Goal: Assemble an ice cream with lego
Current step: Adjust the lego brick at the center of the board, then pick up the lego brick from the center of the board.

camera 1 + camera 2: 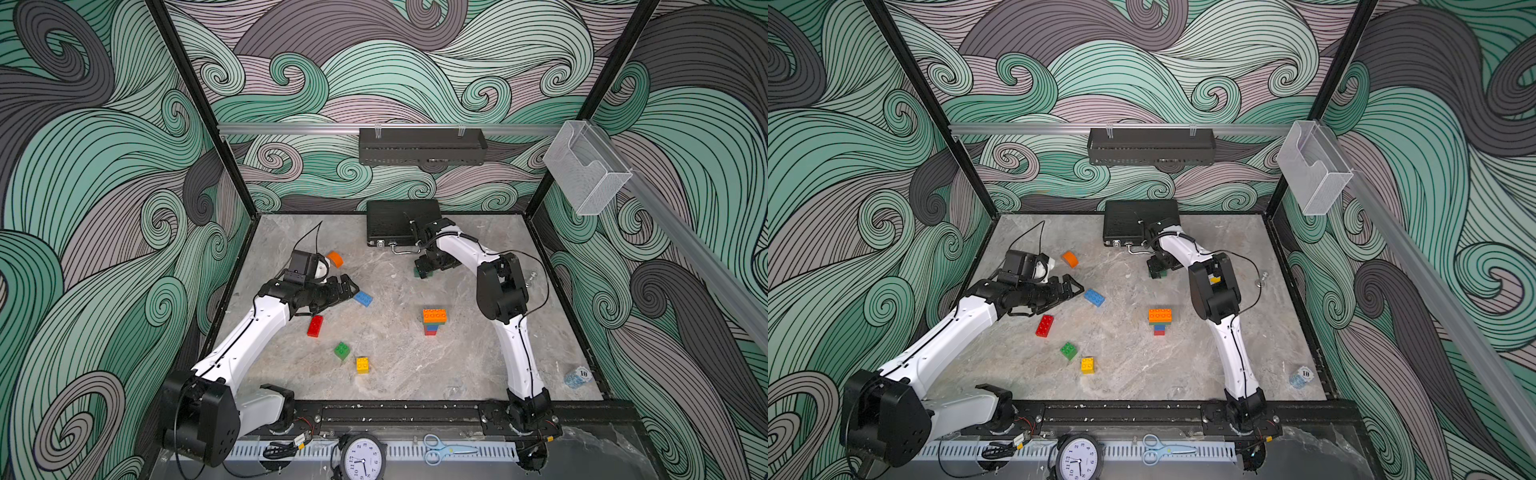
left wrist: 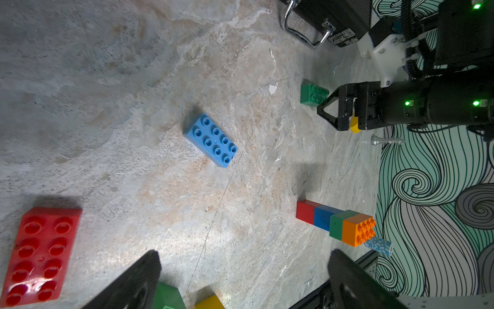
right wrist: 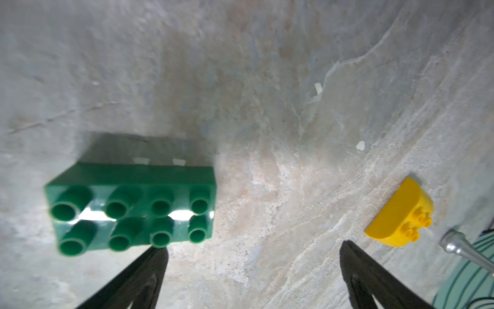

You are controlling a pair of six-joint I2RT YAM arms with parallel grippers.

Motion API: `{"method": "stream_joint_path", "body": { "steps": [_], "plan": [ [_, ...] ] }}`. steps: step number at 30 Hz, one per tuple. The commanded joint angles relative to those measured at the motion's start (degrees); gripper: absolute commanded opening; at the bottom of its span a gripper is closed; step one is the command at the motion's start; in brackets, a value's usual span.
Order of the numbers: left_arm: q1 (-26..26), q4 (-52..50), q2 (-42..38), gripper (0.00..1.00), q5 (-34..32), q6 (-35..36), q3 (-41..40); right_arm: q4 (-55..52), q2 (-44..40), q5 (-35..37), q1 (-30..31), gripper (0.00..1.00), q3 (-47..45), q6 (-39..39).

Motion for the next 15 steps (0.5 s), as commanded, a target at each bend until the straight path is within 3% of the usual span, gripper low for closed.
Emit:
{"method": "stream_joint_path", "body": {
  "steps": [1,6,15],
  "plan": [
    [0.5,-0.1,-0.2,0.98,0.5,1.1,1.6,-1.6,-2.0,-8.5,0.4,0.99,2.9,1.6],
    [0.5,0.2,0.1,0.98,0.7,1.1,1.8,-3.9,1.9,-13.4,0.1,0.99,8.3,5.1],
    [0.6,-0.2,-0.1,0.98,0.5,1.3,1.8,-5.9,6.4,-11.0,0.0,0.96,13.0,7.2]
  ]
}}
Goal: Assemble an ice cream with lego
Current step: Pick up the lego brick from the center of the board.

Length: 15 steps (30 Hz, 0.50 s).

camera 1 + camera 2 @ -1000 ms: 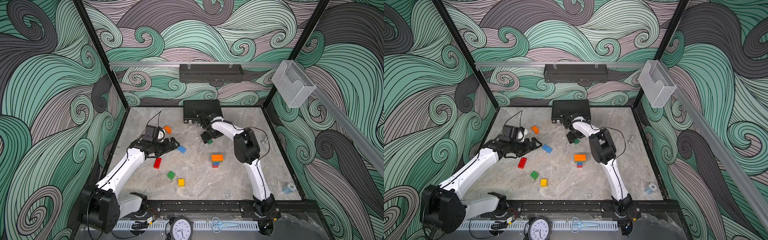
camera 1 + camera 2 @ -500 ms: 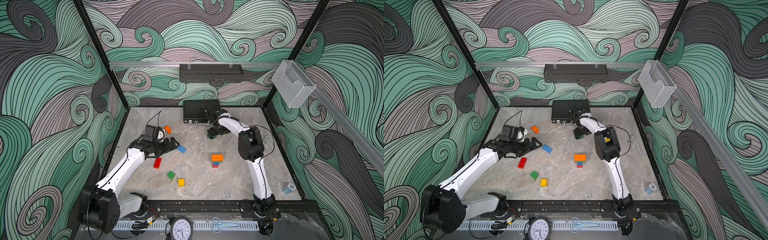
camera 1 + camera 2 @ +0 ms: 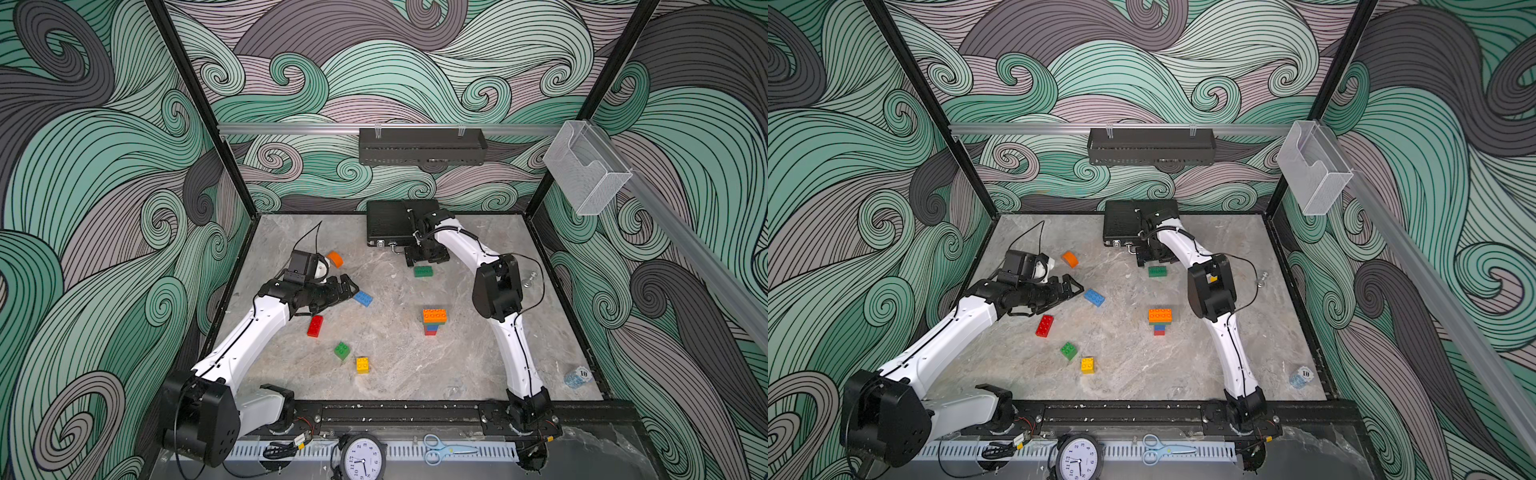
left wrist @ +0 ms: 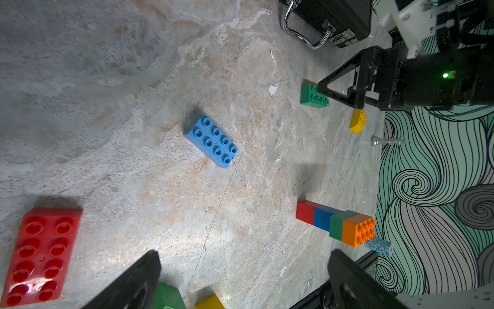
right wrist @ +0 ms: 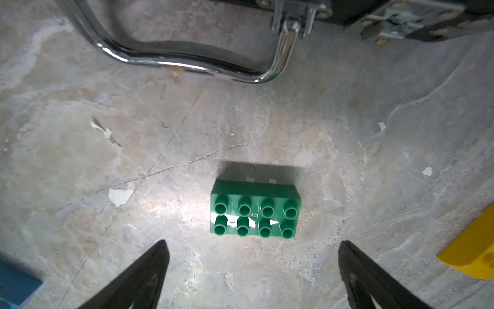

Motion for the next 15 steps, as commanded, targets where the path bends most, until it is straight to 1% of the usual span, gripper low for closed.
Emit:
{"method": "stream_joint_path", "body": {
  "steps": [1,10,15],
  "plan": [
    [0.5,-0.2,-0.1,0.98,0.6,1.3,1.7,-3.0,2.3,-0.3,-0.2,0.95,1.2,1.7],
    [0.6,0.2,0.0,0.98,0.6,1.1,1.5,-3.0,4.2,0.0,-0.2,0.83,1.7,2.7],
    [0.7,0.1,-0.1,0.98,0.7,1.1,1.3,-3.0,4.9,0.2,-0.1,0.81,2.3,2.9]
  ]
}}
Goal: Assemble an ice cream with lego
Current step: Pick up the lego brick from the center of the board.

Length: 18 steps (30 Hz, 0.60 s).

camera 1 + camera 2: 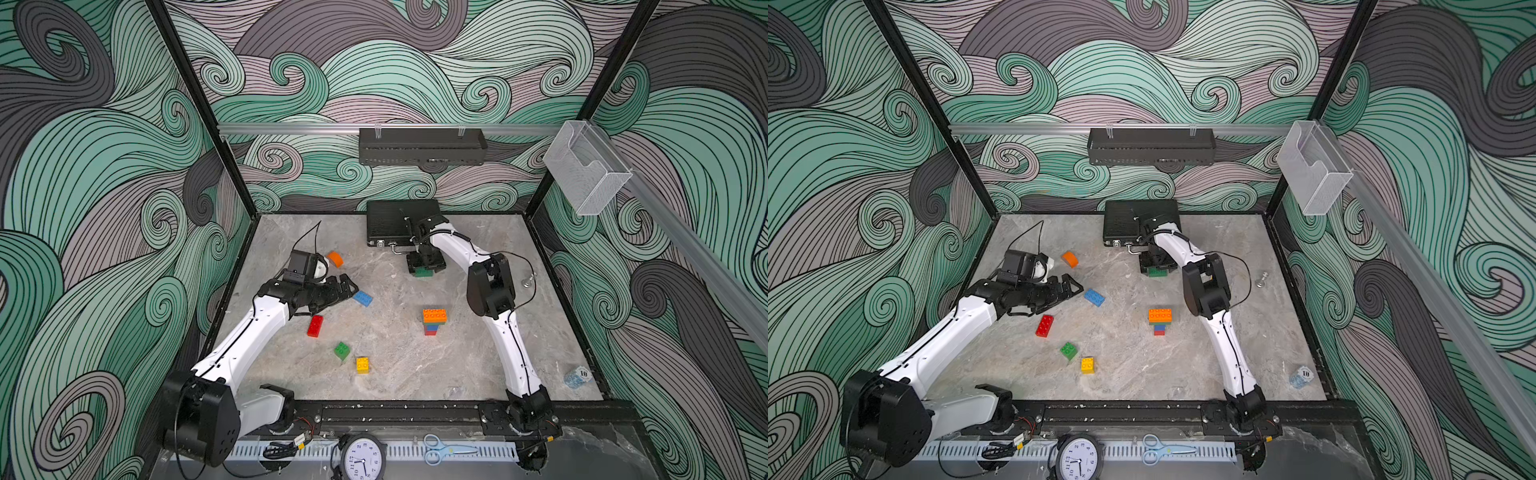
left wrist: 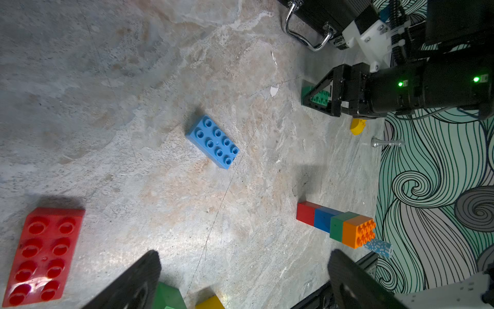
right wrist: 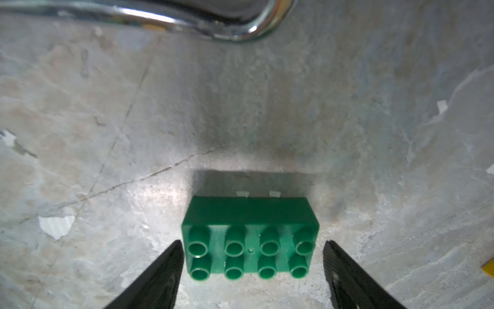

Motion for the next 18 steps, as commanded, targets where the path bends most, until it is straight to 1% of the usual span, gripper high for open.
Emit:
{"method": "stream_joint_path", "body": {
  "steps": [1,6,11,15,18],
  "plan": [
    [0.4,0.2,-0.1,0.98,0.7,1.1,1.2,-1.5,1.2,0.3,-0.1,0.80,1.9,0.8],
    [0.5,0.1,-0.2,0.98,0.6,1.0,1.2,-1.4,1.9,0.3,-0.1,0.80,2.9,1.0],
    [0.6,0.3,-0.2,0.98,0.7,1.1,1.2,-1.5,2.2,0.5,-0.1,0.76,3.2,1.2],
    [0.6,0.3,-0.3,0.98,0.7,1.1,1.2,-1.5,2.6,0.5,0.0,0.75,3.1,1.4],
    [0.7,0.2,-0.4,0.98,0.7,1.1,1.1,-1.5,2.5,0.5,-0.1,0.72,2.9,1.5]
  ]
}}
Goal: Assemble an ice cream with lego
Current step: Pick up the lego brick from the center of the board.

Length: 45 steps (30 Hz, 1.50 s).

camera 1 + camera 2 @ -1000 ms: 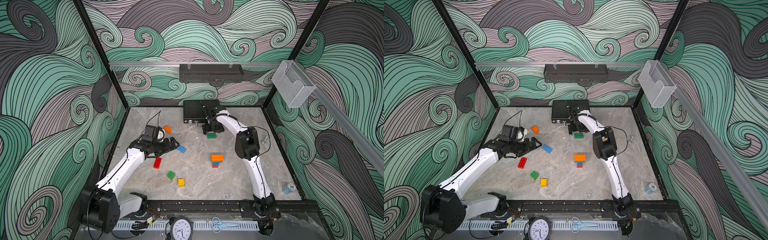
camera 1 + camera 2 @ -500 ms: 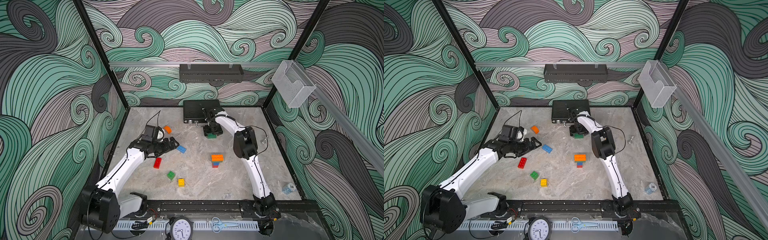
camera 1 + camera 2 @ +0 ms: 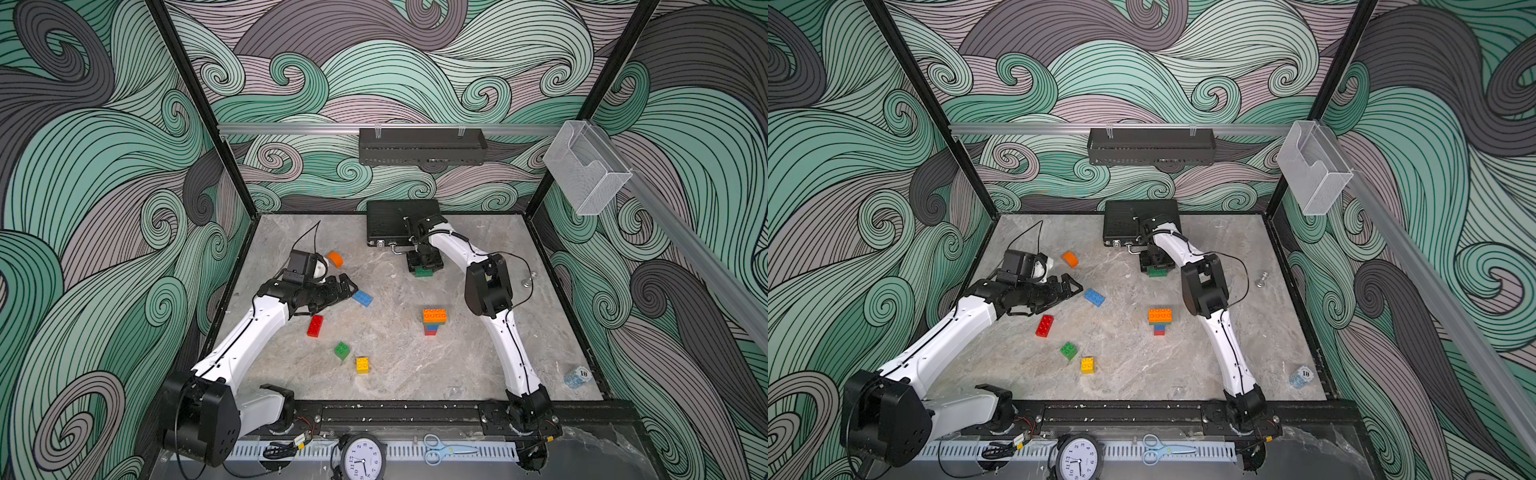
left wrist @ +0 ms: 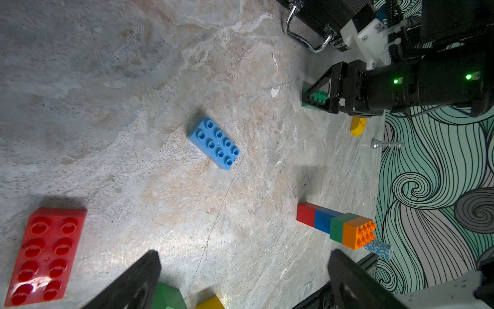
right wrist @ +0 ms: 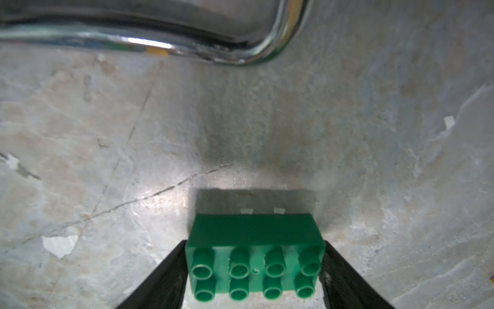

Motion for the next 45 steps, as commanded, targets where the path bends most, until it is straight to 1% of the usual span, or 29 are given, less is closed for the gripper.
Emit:
{"method": "stream_joint_path", "body": {
  "steps": [1,10,16,18,31,37,45],
  "plan": [
    [0.5,0.2,-0.5,0.98,0.7,1.1,1.1,-1.4,0.5,0.5,0.0,0.70,0.6,0.9],
    [0.6,0.2,-0.8,0.98,0.8,1.0,1.0,-1.5,-0.6,1.3,-0.1,0.62,1.3,0.8],
    [0.6,0.4,-0.9,0.98,1.1,1.1,1.0,-2.8,-5.7,1.6,0.0,0.60,-1.1,1.0],
    [0.6,0.6,-0.9,0.98,1.3,1.1,0.9,-3.1,-7.8,1.6,0.0,0.60,-3.0,1.3],
    [0.6,3.1,-1.1,0.98,3.2,0.9,-0.7,-3.6,-30.8,0.8,2.3,0.59,-24.3,6.3],
    [0.6,4.0,-0.6,0.98,4.5,1.3,-1.1,-6.4,-39.7,0.4,5.8,0.59,-31.4,10.0],
    [0.5,4.3,-0.8,0.98,5.9,2.1,-1.4,-8.5,-49.6,0.3,12.0,0.59,-39.3,17.3]
  ]
}}
